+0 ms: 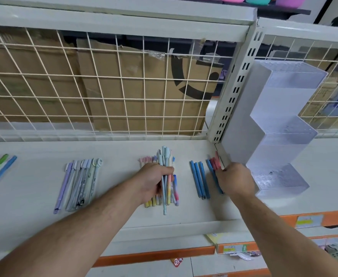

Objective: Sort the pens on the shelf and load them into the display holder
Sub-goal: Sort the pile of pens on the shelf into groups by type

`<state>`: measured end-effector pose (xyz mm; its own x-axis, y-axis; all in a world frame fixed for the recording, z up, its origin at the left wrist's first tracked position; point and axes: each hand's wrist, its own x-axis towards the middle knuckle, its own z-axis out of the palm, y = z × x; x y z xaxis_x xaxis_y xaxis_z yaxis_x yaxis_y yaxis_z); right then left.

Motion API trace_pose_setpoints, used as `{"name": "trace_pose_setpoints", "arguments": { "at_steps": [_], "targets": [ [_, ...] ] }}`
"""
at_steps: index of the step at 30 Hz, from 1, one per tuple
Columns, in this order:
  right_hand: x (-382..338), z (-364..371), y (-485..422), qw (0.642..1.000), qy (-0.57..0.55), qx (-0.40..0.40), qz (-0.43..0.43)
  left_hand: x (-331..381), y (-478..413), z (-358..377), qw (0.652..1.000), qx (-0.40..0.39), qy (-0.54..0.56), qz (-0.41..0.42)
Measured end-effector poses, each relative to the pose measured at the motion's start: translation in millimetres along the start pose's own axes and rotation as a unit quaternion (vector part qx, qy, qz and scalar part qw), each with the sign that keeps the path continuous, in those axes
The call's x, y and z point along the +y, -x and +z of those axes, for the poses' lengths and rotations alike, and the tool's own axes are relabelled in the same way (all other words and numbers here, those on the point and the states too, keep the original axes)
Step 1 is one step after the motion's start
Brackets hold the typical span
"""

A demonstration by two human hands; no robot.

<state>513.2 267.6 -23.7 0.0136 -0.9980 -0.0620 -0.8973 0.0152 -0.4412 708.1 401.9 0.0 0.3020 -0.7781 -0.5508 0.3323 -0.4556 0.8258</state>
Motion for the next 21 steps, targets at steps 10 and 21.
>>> {"name": "trace_pose_setpoints", "arguments": {
  "at_steps": [10,21],
  "targets": [
    [10,3,-2,0.997,0.067,-0.026,-0.012,4,2,2,1.000,-0.010,-0.006,-0.003],
    [-8,22,28,0.943,0.142,-0.006,-0.302,3,9,3,1.000,-0.022,-0.013,-0.007]
  ]
}}
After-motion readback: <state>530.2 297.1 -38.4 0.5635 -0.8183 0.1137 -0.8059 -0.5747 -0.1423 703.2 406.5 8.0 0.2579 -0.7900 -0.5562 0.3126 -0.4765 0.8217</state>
